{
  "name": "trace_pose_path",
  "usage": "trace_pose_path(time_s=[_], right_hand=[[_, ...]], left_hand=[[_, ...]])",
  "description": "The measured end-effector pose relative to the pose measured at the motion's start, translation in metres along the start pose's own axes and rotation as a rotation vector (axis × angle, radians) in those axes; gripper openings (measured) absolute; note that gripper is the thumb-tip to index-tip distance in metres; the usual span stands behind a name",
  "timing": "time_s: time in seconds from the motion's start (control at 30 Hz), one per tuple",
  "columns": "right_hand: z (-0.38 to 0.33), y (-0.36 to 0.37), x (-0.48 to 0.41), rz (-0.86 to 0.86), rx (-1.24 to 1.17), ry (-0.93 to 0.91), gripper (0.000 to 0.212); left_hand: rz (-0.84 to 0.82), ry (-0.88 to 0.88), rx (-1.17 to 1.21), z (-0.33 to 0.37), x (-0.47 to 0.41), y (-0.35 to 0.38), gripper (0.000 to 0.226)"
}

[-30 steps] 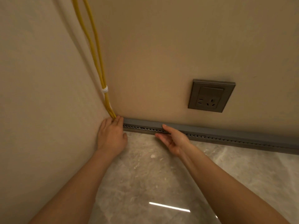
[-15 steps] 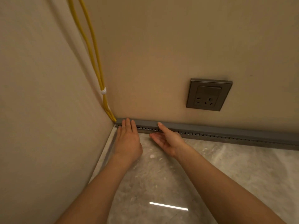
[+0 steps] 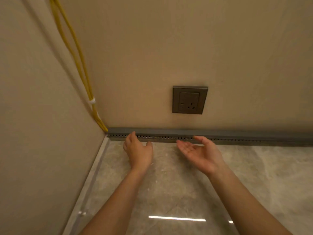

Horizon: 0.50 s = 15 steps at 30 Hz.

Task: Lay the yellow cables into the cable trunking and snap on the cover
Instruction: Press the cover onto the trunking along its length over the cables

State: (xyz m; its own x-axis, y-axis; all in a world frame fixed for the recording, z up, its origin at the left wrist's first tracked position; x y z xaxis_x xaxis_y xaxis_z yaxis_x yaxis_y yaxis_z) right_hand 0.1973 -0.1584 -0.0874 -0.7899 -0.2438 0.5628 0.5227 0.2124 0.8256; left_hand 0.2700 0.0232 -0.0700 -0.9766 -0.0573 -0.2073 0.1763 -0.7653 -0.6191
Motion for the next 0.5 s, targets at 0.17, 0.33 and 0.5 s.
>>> trace_pose_path(time_s=[0.17, 0.33, 0.5], right_hand=[[-0.047, -0.016, 0.034, -0.032, -0.088, -0.155, 0.077], [-0.086, -0.017, 0.054, -0.071, -0.122, -0.239, 0.085], [-0.093, -0.008, 0.054, -0.103, -0.064, -0.245, 0.094]], left_hand=[[-0.223, -0.602, 0.922, 0.028, 0.043, 0.066, 0.045], [-0.337, -0.731, 1.164, 0.060, 0.044, 0.093, 0.048], [-0.410, -0.774, 1.165, 0.065, 0.029, 0.102, 0.050]])
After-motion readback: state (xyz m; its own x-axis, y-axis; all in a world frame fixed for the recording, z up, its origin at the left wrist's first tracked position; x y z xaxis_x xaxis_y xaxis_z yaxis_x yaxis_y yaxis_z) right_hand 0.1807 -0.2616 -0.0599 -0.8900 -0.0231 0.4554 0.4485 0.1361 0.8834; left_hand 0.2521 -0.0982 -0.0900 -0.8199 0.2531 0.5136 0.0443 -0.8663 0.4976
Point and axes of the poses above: each hand's wrist, its own x-axis away from the middle knuckle, its own y-axis out of the palm, z = x × y, the point moved 7 cm from there along -x, towards the middle knuckle, and after that the axes turned 13 degrees about y, right-handed, at the moved point
